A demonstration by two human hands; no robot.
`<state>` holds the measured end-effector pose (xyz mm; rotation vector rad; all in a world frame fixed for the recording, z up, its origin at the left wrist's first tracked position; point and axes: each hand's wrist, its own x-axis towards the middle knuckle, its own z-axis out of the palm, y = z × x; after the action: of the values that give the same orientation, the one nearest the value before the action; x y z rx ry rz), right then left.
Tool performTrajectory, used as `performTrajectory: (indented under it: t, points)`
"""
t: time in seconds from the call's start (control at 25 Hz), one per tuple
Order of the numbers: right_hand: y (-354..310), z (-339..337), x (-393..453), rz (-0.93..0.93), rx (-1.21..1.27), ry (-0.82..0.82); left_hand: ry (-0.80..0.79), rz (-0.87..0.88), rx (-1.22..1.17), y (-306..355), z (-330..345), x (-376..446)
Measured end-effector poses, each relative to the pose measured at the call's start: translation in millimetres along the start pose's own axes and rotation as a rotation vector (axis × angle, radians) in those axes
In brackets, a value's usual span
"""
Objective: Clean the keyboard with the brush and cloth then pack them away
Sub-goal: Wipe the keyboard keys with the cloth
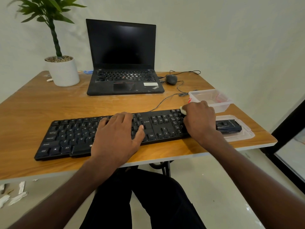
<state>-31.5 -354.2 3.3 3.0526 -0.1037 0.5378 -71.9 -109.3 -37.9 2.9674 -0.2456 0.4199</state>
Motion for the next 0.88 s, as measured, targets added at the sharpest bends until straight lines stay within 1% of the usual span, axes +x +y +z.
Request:
performTrajectory:
  t: [0.08, 0.2, 0.24, 0.36, 0.48, 0.56, 0.64, 0.72, 0.8, 0.88]
  points:
    - [-5.1, 4.6, 0.0, -0.082, 0.064, 0.002, 0.004, 0.004, 0.003, 0.4, -0.1, -0.3]
    - [-14.9, 6.5, -2.0, -0.177, 0.385, -0.061, -0.005, 0.006, -0.004, 0.4, -1.4, -0.1]
    - [-18.3, 5.7, -2.7, -0.208, 0.429, -0.079, -0.005, 0.004, -0.011, 0.5, -2.0, -0.6]
    - [-13.9, 3.2, 3.4, -0.272, 0.344, -0.058, 0.0, -0.003, -0.011, 0.0, -2.2, -1.5]
    - [6.3, 0.4, 12.0, -0.242, 0.322, -0.085, -0.004, -0.005, -0.016, 0.4, -2.4, -1.0]
    - [11.4, -0.5, 15.5, -0.215, 0.281, -0.019, -0.008, -0.005, -0.008, 0.3, -2.0, -0.7]
    - [9.7, 0.4, 15.5, -0.269, 0.385, -0.01, -0.01, -0.008, -0.009, 0.0, -2.2, -0.8]
    - [11.3, -1.0, 14.7, -0.332, 0.461, -0.081, -0.002, -0.008, -0.011, 0.0, -2.1, -0.9]
    - [15.4, -4.3, 18.2, -0.256, 0.438, -0.092, -0.003, -0.009, -0.006, -0.1, -2.3, -0.5]
    - [12.2, -7.6, 17.1, -0.173, 0.321, -0.016, -0.007, -0.011, 0.0, 0.4, -1.6, -0.5]
